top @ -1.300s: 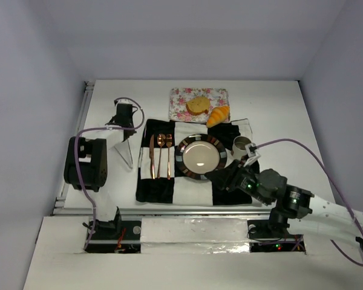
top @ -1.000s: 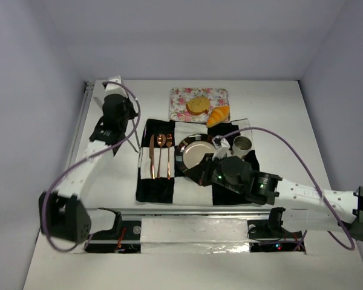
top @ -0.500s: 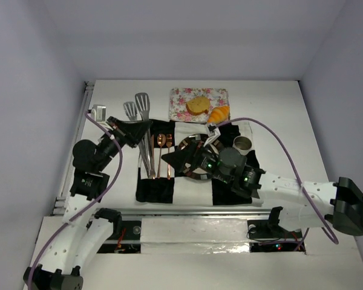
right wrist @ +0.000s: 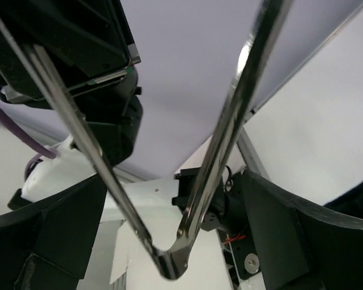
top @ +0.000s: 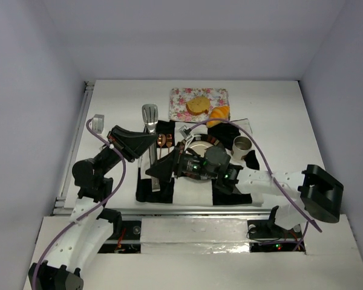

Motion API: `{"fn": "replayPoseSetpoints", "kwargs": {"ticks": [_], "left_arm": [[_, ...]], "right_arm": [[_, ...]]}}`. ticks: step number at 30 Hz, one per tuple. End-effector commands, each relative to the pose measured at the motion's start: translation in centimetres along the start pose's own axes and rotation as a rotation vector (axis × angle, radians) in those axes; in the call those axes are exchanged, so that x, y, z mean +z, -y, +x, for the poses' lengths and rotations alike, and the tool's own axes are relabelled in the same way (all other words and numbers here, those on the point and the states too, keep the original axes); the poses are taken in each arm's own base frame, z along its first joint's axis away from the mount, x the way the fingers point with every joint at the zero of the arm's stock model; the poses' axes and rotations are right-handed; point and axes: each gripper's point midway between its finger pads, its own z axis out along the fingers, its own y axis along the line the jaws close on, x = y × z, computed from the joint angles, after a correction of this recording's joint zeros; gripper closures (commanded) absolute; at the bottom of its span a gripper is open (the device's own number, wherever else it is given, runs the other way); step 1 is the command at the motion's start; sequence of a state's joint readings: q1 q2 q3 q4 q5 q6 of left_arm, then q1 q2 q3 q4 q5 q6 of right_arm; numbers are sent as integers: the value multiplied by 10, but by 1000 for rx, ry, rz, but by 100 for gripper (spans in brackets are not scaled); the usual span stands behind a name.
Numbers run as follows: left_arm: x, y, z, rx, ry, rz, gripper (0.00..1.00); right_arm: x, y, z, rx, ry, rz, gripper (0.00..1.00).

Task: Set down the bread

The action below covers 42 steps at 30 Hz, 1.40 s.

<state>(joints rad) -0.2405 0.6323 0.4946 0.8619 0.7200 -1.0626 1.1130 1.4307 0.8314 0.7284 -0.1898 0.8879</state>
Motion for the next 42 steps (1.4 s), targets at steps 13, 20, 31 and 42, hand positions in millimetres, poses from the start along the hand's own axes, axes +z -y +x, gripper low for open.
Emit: {"fn": "replayPoseSetpoints", "kwargs": {"ticks": [13, 20, 31, 42], "left_arm": [[-17, 64, -8, -21, 73, 291, 100], [-16, 54, -5, -22, 66, 264, 100], [-13, 37, -6, -16, 84, 177, 92], [-14, 27, -1, -40, 81, 157, 93]], "right_arm": [[-3, -45, -15, 81, 102, -283, 26], [-2, -31, -14, 107, 105, -204, 35], [7, -14, -15, 78, 72, -52, 31], [3, -14, -16, 77, 84, -59, 41]]}}
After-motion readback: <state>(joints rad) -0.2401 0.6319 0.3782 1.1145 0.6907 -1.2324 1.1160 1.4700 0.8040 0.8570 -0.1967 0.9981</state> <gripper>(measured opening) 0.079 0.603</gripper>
